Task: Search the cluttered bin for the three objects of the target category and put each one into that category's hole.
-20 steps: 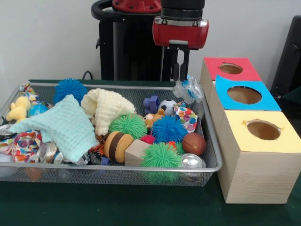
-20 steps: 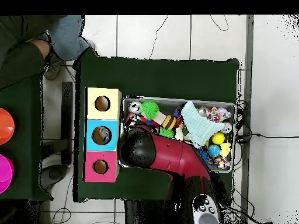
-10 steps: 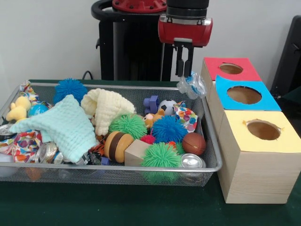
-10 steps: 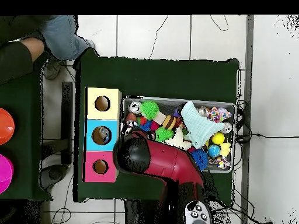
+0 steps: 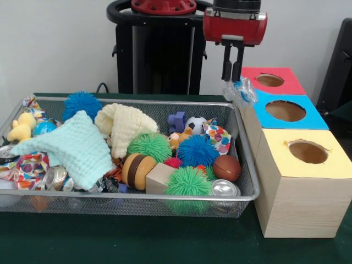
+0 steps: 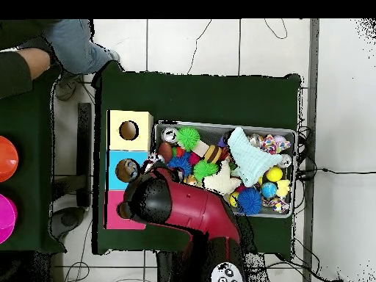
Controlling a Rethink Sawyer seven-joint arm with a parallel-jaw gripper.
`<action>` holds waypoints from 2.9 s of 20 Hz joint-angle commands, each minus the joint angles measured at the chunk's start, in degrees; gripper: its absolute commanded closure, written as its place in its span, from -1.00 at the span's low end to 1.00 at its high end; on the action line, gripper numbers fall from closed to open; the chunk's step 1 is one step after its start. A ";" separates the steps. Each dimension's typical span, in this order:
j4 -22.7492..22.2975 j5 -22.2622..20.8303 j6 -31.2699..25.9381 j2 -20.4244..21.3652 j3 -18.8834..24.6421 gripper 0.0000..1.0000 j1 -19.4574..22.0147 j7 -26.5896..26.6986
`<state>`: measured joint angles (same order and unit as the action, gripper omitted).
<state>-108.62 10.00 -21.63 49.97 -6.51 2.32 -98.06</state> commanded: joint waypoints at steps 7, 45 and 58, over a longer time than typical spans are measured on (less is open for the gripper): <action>2.19 6.40 -5.03 -3.49 -2.30 1.00 -2.80 -16.77; -1.22 13.76 0.04 -5.70 -5.53 1.00 -11.54 -20.53; -2.14 14.23 0.34 -5.22 -5.83 1.00 -12.26 -20.80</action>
<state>-108.46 21.66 -21.64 45.86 -13.27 -10.00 -103.54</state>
